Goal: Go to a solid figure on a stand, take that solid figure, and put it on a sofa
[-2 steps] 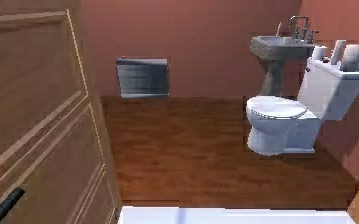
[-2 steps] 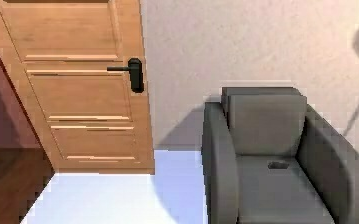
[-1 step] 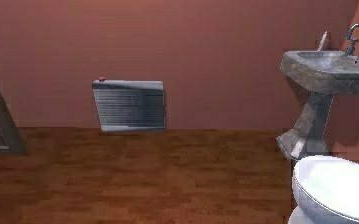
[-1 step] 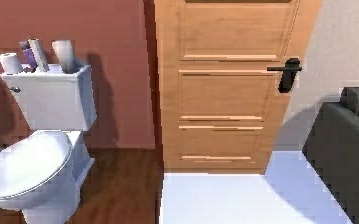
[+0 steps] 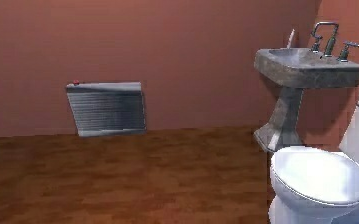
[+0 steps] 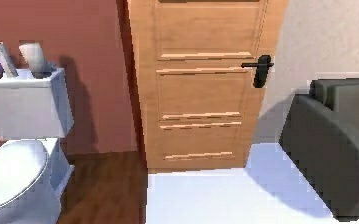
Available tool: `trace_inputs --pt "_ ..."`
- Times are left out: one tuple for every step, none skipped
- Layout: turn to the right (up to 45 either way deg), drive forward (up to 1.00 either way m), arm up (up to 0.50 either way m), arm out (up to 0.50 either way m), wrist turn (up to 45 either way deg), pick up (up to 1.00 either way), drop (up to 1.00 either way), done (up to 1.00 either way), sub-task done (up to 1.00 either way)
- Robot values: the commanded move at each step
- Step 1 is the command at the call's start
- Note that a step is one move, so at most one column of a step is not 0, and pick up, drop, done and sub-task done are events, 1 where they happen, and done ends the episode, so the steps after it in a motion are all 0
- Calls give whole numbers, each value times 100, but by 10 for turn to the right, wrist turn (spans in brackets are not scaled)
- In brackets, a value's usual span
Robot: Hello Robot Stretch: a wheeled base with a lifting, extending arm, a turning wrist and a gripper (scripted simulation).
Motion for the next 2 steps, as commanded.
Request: trace_inputs --pt "0 20 0 0 0 0 0 0 0" --pt "210 0 0 0 0 0 0 0 0"
